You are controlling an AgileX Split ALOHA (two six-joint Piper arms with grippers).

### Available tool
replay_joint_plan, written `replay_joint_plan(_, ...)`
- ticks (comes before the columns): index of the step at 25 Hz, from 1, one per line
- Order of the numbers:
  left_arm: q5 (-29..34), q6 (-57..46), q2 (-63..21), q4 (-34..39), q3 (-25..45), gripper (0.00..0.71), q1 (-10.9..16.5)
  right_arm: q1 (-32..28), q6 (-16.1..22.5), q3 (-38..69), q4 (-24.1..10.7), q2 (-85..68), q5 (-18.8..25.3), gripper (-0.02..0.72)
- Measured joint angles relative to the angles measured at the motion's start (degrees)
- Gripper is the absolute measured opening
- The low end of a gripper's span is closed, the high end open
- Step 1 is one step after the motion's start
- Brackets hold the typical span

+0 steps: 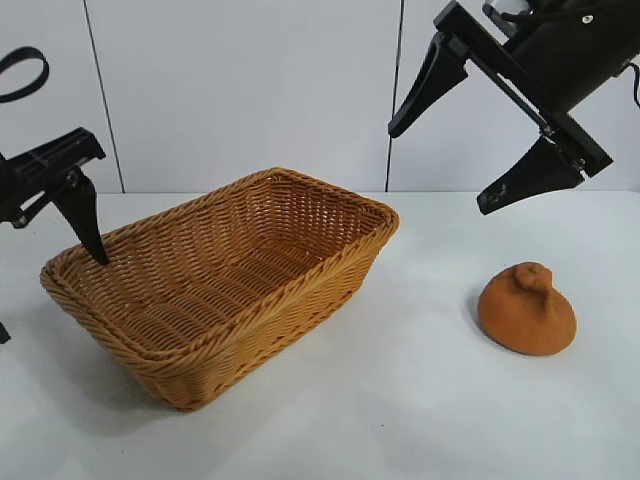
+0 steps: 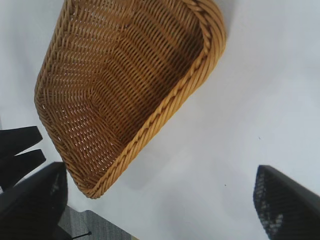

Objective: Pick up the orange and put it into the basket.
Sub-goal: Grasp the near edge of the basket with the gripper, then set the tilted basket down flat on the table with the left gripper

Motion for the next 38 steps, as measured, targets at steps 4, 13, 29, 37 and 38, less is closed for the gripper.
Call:
replay_joint_plan(4,-1.8,2.4,3.3,-2.7,0.0,0.571,0.0,0.0,0.0,0.0,0.0,0.0,-0.1,0.694)
replay_joint_plan(13,-4.9,5.4,5.9,-5.5,0.0,0.560,0.0,0.0,0.0,0.0,0.0,0.0,-0.1,0.694)
replay_joint_plan(29,-0.6,8.1,5.7,-5.8,-3.4,0.085,2.1,0.0,0.0,0.0,0.0,0.0,-0.1,0.694)
replay_joint_plan(37,8.4,20.5,5.7,-5.6,-14.1,0.085,6.7,0.0,0.0,0.0,0.0,0.0,-0.1,0.694)
replay_joint_plan(38,9.2,21.7,5.7,-5.5,-15.1,0.085,6.7,0.0,0.0,0.0,0.0,0.0,-0.1,0.694)
